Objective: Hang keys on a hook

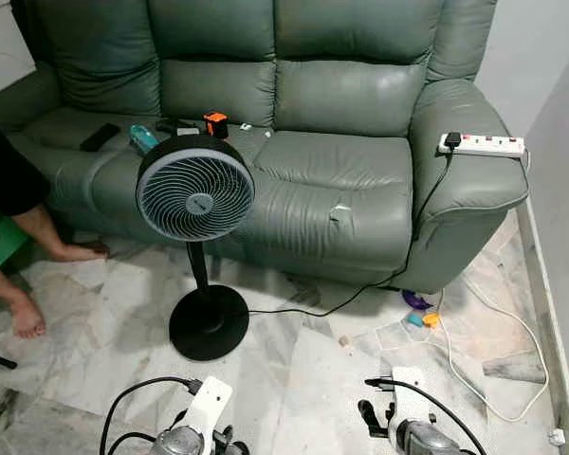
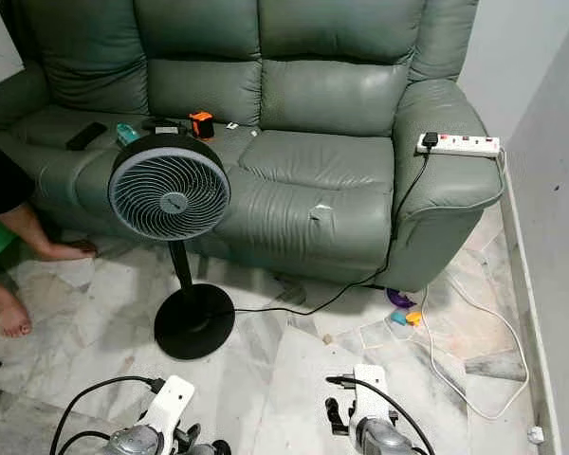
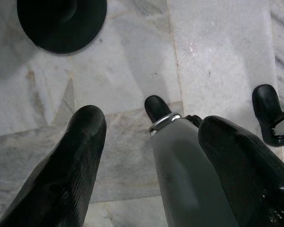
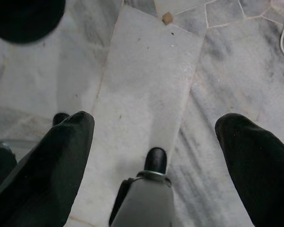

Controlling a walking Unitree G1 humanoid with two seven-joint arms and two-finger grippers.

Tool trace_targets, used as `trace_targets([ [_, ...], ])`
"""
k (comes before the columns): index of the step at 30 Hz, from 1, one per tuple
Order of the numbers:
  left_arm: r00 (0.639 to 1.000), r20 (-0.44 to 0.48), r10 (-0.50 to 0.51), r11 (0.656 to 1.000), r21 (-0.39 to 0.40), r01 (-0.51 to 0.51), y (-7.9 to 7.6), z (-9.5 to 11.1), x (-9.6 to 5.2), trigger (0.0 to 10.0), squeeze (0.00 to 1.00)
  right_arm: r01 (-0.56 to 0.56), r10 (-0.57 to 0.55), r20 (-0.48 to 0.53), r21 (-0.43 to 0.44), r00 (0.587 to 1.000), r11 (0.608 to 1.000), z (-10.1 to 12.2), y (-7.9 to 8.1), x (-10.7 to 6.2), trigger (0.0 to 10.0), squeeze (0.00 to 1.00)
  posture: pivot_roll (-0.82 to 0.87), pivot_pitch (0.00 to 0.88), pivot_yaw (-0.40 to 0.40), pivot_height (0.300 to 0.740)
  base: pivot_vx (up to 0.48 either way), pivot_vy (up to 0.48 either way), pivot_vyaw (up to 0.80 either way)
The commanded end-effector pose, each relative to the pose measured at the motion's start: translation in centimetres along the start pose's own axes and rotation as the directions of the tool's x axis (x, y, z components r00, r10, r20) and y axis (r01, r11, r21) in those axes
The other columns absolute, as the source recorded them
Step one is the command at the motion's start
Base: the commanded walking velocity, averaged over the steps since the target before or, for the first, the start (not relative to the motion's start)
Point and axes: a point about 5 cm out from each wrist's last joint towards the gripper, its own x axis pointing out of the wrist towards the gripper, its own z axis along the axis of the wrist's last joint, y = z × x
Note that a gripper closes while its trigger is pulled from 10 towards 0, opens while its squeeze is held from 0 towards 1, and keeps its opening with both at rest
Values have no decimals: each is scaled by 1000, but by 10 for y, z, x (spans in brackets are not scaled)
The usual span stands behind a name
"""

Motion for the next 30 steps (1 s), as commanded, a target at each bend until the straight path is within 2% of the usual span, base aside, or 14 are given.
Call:
trace_targets([
  [1,999,-25,24,999,-23,-24,2,-5,-1,10000,0,-30,28,-37,-53,999,998,-6,5,0,10000,0,22,108,35,740,0,0,0],
  [7,999,-25,48,996,-71,-49,2,-5,0,10000,0,-65,57,-55,-160,997,985,-5,7,0,10000,0,62,112,-19,740,0,0,0],
  [10,997,-32,65,991,-118,-69,2,-7,-1,10000,0,-93,80,-66,-230,995,969,-3,12,1,10000,0,85,115,-46,740,0,0,0],
  [16,994,-45,95,981,-164,-101,6,-11,-2,10000,0,-140,120,-79,-318,990,938,1,22,2,10000,0,122,120,-72,740,0,0,0],
  [30,992,-58,112,980,-158,-120,12,-20,-4,10000,0,-156,135,-86,-320,987,935,1,29,3,10000,0,130,123,-61,740,0,0,0],
])
